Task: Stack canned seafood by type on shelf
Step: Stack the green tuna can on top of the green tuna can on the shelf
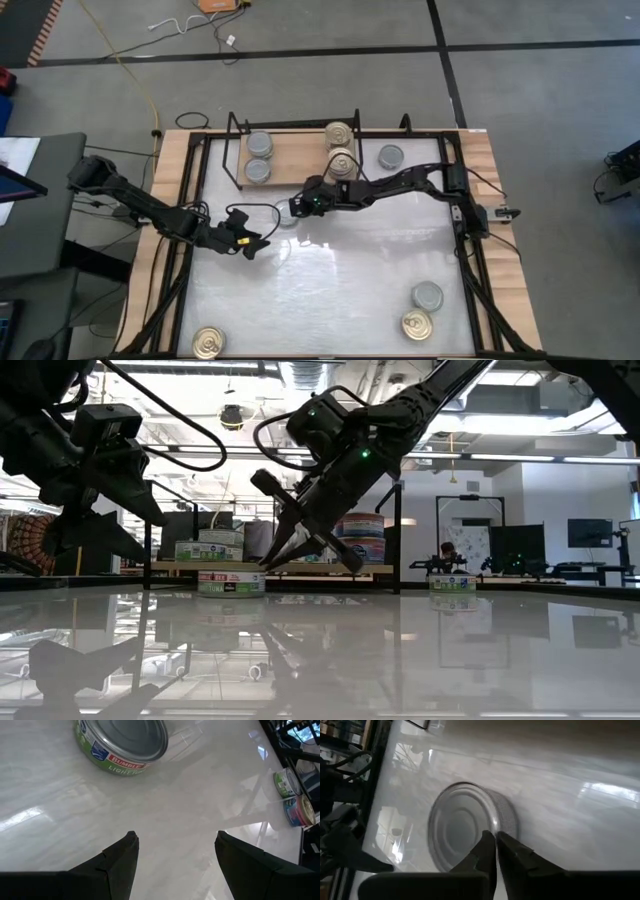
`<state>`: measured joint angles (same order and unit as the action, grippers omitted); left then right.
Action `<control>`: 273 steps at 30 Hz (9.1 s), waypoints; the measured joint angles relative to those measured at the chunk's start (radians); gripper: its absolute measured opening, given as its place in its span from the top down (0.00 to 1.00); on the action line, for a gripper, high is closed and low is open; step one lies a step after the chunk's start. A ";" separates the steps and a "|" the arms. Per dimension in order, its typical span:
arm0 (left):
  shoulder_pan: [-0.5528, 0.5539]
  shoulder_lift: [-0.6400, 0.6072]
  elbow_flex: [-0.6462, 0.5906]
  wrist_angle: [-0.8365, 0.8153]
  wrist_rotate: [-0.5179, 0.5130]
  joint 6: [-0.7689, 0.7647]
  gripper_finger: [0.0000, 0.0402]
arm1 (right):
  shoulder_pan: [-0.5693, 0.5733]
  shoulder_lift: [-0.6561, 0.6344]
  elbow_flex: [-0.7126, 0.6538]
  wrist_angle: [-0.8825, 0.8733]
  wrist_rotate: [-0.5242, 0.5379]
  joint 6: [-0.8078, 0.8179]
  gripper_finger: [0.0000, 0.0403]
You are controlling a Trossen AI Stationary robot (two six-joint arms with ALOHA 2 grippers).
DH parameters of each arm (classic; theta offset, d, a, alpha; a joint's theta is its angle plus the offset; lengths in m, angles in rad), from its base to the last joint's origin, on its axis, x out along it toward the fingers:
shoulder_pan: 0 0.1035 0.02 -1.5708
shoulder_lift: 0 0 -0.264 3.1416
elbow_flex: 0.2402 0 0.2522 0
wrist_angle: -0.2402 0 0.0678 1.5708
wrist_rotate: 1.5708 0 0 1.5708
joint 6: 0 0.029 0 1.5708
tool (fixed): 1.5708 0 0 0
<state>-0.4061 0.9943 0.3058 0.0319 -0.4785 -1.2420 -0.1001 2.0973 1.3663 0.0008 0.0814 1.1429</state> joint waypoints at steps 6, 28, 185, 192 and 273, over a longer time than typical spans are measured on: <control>0.000 0.000 0.000 0.000 0.000 0.007 0.37 | 0.000 0.002 0.000 -0.012 0.002 0.000 0.86; 0.000 0.000 0.000 0.000 0.000 0.000 0.37 | -0.014 -0.002 0.000 -0.004 -0.018 -0.004 0.79; -0.028 0.349 0.201 0.076 0.027 -0.106 0.37 | 0.317 -0.106 -0.200 0.024 0.200 0.181 0.71; -0.028 0.349 0.201 0.063 0.027 -0.108 0.37 | 0.308 -0.094 -0.190 0.041 0.183 0.183 0.71; -0.038 0.416 0.204 0.161 0.078 -0.313 0.37 | 0.298 -0.085 -0.186 0.015 0.144 0.167 0.95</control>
<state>-0.4445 1.4103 0.5095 0.1929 -0.4008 -1.5550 0.1982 2.0121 1.1801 0.0157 0.2253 1.3094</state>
